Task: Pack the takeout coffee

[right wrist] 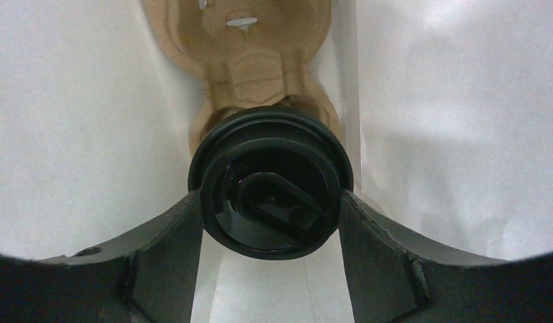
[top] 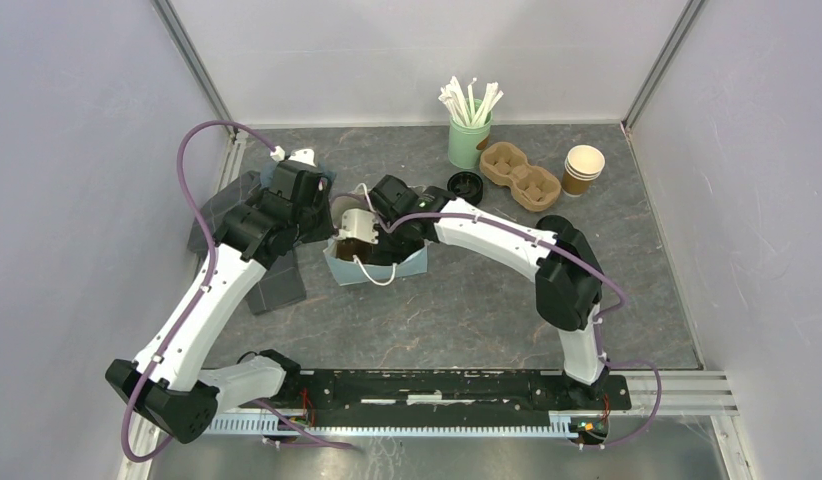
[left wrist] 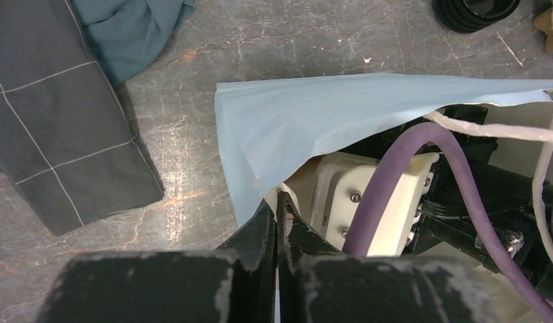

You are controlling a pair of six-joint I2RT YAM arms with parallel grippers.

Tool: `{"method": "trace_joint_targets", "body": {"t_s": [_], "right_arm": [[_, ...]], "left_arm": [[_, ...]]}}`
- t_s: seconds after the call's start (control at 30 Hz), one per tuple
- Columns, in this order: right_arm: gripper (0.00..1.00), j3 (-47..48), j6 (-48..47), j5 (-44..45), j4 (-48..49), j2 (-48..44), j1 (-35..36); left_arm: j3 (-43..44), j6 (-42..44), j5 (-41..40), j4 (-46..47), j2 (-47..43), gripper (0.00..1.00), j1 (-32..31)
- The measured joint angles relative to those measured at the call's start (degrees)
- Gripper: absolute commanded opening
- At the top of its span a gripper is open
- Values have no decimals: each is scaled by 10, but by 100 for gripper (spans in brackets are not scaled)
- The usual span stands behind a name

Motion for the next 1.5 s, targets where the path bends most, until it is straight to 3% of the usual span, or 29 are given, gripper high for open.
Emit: {"method": "trace_joint_targets", "body": {"t_s": [0.2,0.43,0.9,1.1,1.5], "right_arm": [[64,29,20,7,-35,5,0],[81,40,48,25,-59,2,5],[86,75,99,71,-83,-42,8],[83,38,109,62,-28,-110,11],[86,43,151,37,-4,-132,13]], "left_arm": [[0,0,0,2,0,2,2],[0,0,-1,2,0,2,3],[18,0,22,22,1,2,2],[10,0,26,13,-3,2,2],[-13,-12,47,17,-31,2,2]]}}
